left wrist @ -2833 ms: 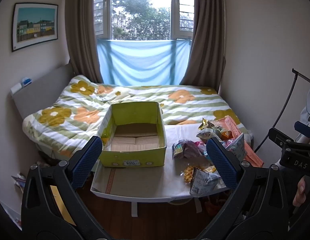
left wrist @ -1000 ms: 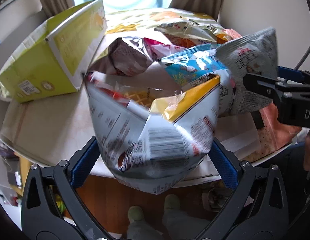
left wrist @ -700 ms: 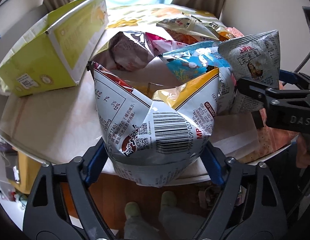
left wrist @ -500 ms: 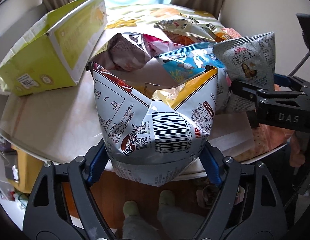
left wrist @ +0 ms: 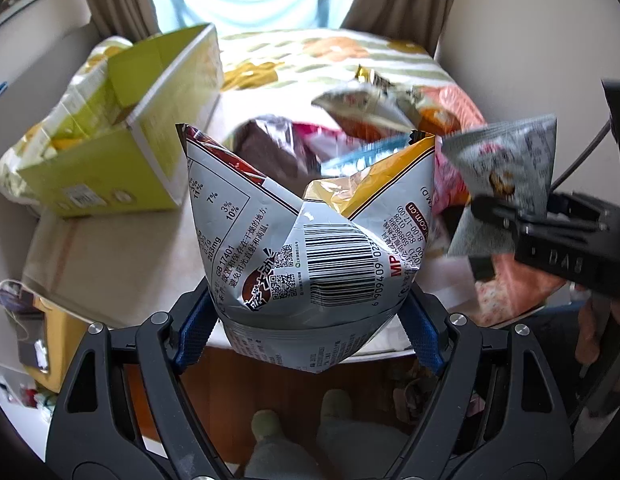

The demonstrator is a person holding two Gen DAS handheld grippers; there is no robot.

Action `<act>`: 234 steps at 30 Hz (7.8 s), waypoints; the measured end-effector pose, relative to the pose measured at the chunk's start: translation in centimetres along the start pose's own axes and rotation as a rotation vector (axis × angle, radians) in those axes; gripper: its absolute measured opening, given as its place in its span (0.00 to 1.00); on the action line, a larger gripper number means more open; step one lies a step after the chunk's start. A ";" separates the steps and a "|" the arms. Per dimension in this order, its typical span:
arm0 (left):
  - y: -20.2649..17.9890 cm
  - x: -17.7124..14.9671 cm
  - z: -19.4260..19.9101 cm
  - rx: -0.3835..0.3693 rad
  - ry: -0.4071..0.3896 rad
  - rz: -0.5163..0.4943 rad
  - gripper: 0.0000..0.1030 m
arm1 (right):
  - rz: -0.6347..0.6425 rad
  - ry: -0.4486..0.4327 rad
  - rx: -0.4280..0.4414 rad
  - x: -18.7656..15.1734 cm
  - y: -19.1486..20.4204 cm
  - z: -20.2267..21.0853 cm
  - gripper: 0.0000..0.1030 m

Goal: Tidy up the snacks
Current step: 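Carry both bags over the yellow box and release them inside with both grippers, then move both grippers back to the snack pile on the table, then grasp the wrapped waffle with the left gripper while the right grasps a blue-white bag, then lower the waffle and blue bag into the yellow box and open both grippers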

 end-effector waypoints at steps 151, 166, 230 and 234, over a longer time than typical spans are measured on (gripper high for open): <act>2.1 -0.3 -9.3 -0.105 0.224 -0.123 0.94 | -0.097 -0.053 -0.007 2.4 4.7 -4.0 0.94; -1.5 -1.5 -11.2 -0.026 0.115 -0.284 1.00 | -0.108 -0.015 0.031 0.7 4.2 -7.9 0.94; 8.5 8.4 2.7 -0.124 -0.117 -0.008 0.70 | 0.051 -0.185 -0.038 6.4 10.1 3.9 0.60; 12.4 11.3 3.2 -0.090 -0.151 0.033 0.70 | 0.072 -0.198 -0.020 9.8 12.1 3.8 0.60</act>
Point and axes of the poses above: each gripper's, at about its wrist camera, not at the fingertips, and z roughly against the way its jaws point, y to its left, x to its top, the point moved 4 cm from there along -z, roughly the way its jaws point, and after that the axes turned 6 degrees about x, right-handed, at the moved point
